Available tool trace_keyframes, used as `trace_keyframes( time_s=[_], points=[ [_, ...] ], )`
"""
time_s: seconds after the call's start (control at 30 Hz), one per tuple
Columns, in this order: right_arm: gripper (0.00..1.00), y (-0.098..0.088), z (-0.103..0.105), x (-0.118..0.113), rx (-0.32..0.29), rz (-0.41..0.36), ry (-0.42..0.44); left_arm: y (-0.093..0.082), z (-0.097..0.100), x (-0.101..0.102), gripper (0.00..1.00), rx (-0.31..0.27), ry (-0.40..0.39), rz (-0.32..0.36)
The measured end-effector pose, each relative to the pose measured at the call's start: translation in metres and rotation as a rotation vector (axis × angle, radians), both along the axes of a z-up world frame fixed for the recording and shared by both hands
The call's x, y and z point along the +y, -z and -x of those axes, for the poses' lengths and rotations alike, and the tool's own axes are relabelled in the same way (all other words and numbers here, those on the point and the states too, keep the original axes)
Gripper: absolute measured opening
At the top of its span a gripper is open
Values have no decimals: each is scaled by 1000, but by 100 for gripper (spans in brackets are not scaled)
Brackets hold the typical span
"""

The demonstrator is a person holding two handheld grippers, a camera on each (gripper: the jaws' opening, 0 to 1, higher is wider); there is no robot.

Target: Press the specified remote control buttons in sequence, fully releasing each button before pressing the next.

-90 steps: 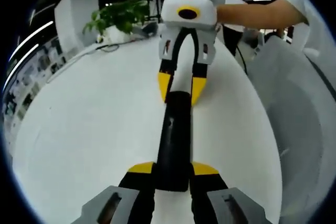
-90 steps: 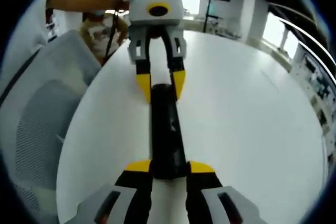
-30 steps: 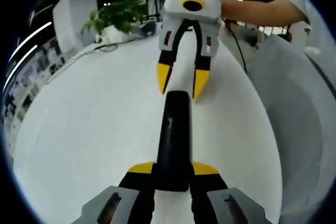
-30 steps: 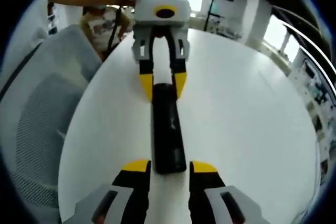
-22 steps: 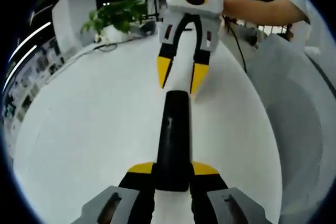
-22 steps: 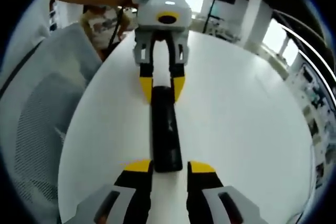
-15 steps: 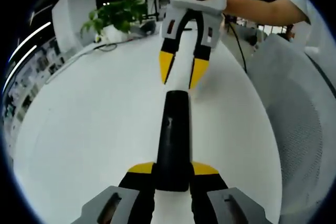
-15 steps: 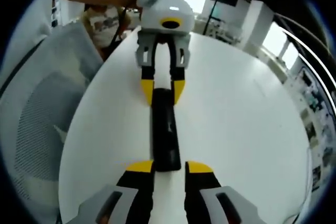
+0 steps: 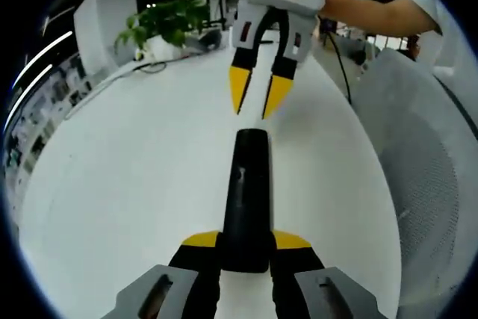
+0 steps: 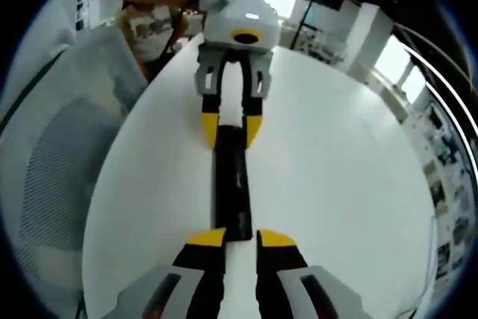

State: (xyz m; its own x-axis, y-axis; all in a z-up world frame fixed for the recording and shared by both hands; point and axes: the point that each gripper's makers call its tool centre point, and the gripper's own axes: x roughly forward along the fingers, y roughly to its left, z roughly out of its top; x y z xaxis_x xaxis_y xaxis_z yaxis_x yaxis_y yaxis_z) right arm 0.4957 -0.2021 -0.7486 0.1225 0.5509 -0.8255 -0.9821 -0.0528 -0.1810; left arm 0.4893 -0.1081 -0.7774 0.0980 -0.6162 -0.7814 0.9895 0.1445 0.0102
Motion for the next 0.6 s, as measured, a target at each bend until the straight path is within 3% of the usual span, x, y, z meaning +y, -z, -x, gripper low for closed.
trace_keyframes(
  time_s=[0.6],
  points=[
    [2, 5, -4, 1, 1, 37, -17, 0, 0, 1, 24, 0, -2, 15]
  ],
)
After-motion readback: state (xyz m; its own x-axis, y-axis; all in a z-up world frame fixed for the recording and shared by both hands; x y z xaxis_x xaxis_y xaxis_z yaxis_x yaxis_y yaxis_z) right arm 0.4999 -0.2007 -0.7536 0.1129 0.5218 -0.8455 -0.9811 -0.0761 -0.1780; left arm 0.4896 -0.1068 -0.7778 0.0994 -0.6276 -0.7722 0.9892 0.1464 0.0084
